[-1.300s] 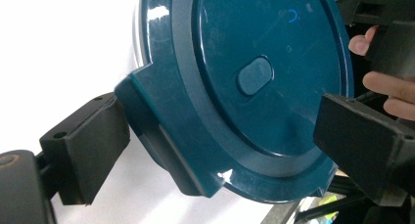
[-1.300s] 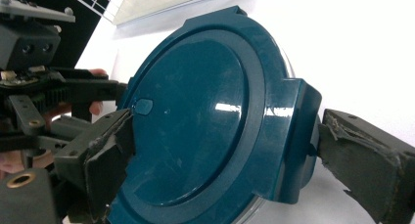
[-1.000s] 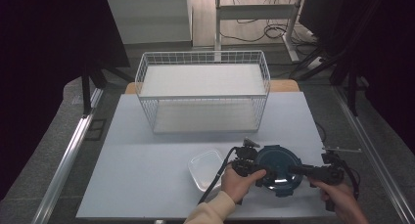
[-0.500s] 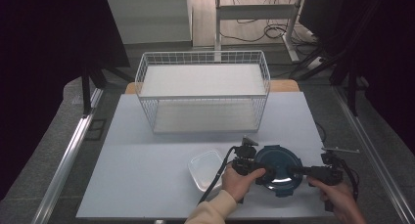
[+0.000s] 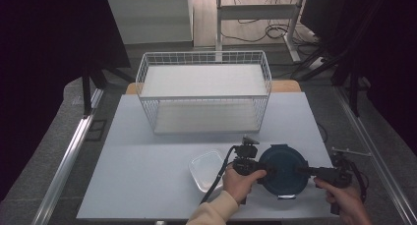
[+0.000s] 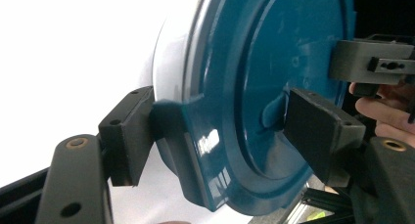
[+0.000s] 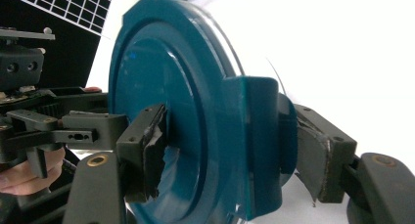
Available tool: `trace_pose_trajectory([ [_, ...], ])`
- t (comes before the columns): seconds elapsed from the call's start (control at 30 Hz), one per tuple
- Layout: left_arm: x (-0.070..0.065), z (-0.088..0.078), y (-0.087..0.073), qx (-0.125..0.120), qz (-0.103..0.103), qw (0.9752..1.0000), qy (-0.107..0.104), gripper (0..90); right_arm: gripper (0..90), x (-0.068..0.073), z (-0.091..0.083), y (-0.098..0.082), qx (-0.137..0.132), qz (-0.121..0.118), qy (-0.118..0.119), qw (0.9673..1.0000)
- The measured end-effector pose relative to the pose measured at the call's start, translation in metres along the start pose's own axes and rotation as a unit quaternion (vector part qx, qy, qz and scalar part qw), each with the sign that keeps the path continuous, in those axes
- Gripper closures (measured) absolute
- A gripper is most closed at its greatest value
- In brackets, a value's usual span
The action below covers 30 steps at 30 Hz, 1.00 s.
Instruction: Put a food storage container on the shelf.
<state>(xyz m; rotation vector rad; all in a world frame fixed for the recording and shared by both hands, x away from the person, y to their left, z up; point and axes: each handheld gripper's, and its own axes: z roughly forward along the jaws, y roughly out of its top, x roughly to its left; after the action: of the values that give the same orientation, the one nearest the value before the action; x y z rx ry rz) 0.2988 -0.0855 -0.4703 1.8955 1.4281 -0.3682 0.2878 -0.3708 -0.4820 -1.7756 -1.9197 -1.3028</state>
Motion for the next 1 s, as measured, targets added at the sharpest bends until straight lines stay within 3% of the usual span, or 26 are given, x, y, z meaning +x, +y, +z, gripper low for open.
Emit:
trace_pose_trajectory([
  [0.23,-0.006,-0.013,0.002,-0.014,0.015,0.9998,-0.007,29.8,35.2,0.014,-0.010,0.002,-0.017,-0.020,-0.001,0.9997],
  [0.47,-0.013,-0.038,0.005,-0.026,0.034,0.9991,-0.008,30.1,35.7,0.037,-0.019,0.005,-0.037,-0.045,0.001,0.9983],
  [0.83,-0.010,-0.083,0.013,-0.047,0.044,0.9979,-0.003,31.4,36.0,0.075,-0.015,0.020,-0.048,-0.065,0.019,0.9966],
  [1.0,-0.006,-0.099,0.016,-0.062,0.038,0.9974,-0.009,31.8,36.0,0.093,-0.011,0.029,-0.048,-0.080,0.018,0.9955],
])
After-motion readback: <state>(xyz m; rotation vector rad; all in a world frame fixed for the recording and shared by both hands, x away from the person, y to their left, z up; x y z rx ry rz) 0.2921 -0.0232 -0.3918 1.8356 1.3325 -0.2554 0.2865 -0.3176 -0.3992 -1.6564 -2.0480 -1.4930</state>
